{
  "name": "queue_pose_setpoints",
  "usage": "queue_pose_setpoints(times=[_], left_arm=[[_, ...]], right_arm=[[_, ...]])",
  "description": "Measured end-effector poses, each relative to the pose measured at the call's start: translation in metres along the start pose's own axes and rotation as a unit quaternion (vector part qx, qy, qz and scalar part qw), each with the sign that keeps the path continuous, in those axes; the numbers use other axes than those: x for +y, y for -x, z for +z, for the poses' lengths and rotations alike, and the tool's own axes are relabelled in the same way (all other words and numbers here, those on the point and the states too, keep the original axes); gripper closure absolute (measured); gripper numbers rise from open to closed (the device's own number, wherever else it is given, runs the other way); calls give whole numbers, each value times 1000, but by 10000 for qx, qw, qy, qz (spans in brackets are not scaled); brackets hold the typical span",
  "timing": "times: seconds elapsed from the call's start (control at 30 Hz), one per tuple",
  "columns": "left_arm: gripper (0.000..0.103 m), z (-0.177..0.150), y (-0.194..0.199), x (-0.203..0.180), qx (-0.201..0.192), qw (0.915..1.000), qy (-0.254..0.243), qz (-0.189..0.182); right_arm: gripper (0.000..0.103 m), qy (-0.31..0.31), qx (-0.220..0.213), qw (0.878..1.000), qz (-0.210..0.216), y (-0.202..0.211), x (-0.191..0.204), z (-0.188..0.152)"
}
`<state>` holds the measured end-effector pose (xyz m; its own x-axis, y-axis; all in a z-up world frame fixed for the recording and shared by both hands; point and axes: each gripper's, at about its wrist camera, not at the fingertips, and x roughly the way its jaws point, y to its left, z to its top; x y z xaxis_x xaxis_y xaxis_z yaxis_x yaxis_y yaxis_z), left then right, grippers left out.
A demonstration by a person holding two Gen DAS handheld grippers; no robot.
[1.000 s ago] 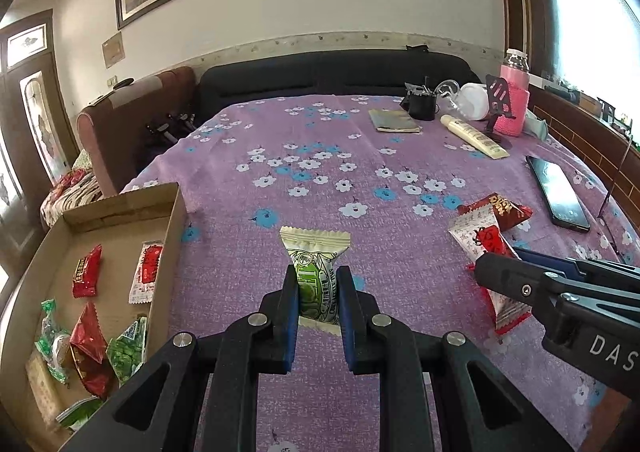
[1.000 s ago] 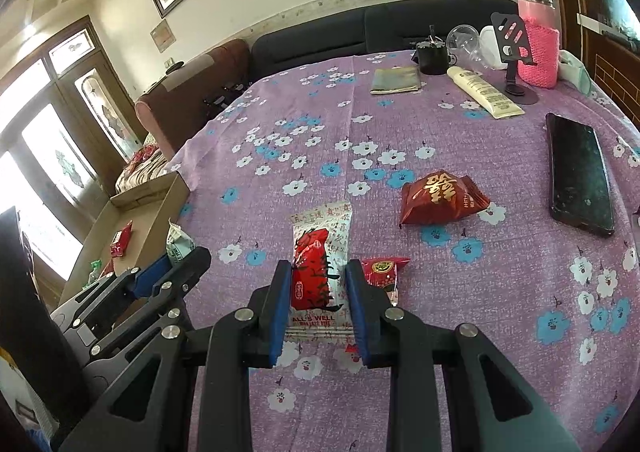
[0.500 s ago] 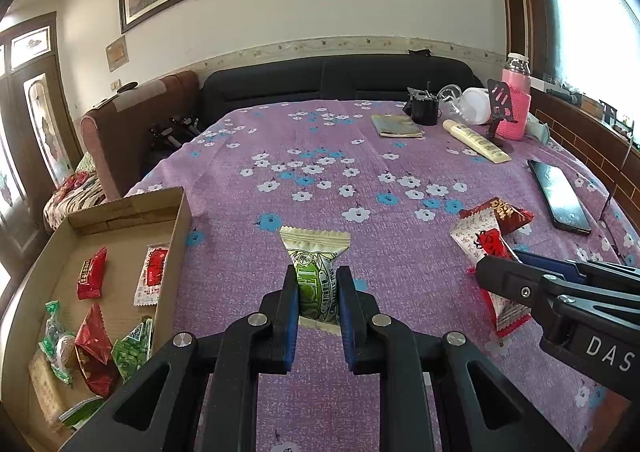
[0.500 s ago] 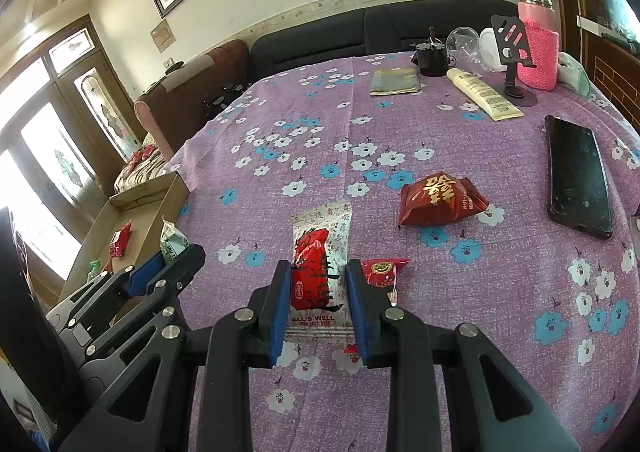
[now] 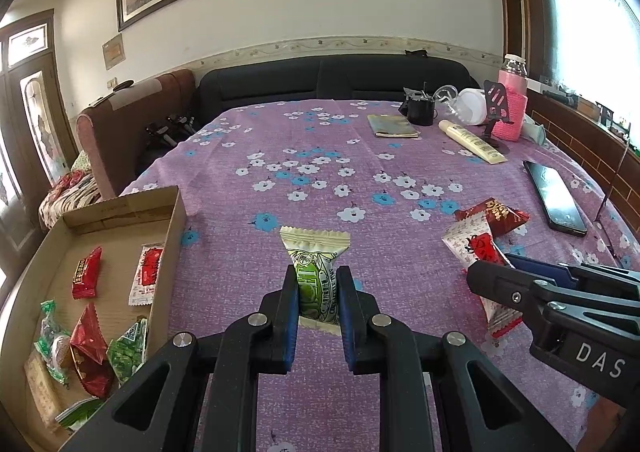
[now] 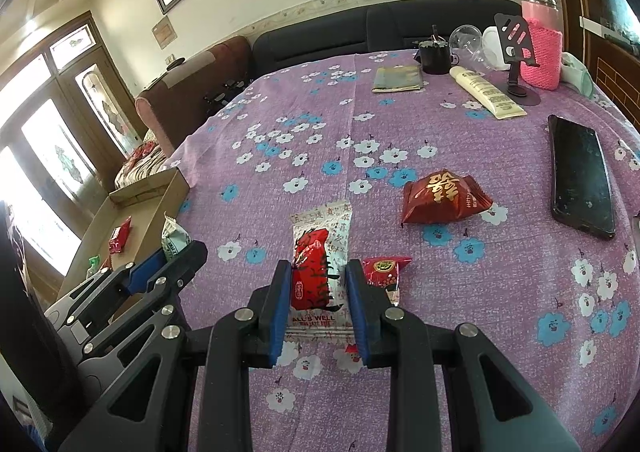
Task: Organize snacks
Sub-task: 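Lift white-red packet with right gripper while left lifts green-white packet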
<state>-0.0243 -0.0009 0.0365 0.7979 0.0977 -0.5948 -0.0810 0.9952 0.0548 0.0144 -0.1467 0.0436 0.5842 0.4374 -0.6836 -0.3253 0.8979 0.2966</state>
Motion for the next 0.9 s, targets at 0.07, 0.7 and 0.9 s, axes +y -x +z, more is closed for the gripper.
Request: queue_pose_setpoints(times=[0.07, 0.7, 0.9], left_arm=[[85, 0, 0, 0, 3, 10000, 3, -17], [85, -1, 0, 1, 14, 10000, 38, -12], [85, -2, 1, 0, -4, 10000, 47, -35]], right_arm=[[77, 5, 3, 10000, 0, 0, 1, 0], [77, -20, -17, 10000, -84, -2, 0, 0], [77, -43, 8, 9999, -96, -3, -2, 0]])
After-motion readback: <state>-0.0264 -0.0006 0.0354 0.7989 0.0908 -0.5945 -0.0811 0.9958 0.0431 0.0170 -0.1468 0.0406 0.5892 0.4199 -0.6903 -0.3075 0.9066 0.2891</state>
